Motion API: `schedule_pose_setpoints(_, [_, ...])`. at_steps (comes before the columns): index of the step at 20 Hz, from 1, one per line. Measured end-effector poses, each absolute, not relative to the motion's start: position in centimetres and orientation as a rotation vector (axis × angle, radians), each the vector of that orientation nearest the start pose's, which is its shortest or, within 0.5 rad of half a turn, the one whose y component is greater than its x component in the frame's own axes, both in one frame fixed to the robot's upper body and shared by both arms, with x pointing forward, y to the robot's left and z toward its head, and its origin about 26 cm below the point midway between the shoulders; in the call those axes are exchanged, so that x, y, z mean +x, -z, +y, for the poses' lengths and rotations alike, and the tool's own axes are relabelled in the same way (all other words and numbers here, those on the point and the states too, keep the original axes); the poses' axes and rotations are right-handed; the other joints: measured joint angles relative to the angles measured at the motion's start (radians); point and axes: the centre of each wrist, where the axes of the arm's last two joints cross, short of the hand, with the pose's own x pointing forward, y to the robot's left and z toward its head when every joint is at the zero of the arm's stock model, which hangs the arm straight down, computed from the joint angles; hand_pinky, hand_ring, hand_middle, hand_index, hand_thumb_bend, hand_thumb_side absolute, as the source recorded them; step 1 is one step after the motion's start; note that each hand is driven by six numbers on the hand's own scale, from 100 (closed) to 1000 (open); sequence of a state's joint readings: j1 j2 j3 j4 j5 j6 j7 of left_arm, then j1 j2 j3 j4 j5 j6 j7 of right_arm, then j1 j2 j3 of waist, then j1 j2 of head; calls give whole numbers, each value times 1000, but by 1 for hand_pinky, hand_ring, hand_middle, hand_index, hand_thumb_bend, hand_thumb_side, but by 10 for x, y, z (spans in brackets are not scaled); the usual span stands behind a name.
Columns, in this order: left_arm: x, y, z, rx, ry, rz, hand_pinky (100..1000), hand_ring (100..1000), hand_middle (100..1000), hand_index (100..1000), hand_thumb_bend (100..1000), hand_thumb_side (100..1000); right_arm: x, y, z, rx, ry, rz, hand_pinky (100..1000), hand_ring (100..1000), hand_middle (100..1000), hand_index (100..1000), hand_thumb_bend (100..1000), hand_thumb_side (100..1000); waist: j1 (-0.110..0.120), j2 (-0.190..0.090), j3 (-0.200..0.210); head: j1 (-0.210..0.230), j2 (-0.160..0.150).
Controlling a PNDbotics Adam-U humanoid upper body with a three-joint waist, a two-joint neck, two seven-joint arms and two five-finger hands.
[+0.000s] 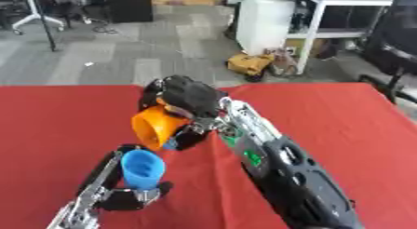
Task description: Pour the contents of one cup into another cup.
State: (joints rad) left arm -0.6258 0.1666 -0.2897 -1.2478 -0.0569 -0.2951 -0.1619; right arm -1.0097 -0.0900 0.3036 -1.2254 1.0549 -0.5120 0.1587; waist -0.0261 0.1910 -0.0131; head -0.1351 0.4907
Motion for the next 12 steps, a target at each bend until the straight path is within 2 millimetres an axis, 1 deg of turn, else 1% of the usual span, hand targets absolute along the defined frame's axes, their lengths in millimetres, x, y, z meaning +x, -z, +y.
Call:
schedule_pose_setpoints(5, [408,-96,154,-205,801,-2035,344,150,179,452,514,100,426,-238,-65,796,1960,2392,569,277,259,330,340,100,0,0,0,0,0])
schedule_pose_setpoints(12, [408,-96,155,-206,797,-2034,343,150,178,452,515,100,423,-243,-64,819,1937,2350,570,277,258,330,340,100,-2,0,0,0,0])
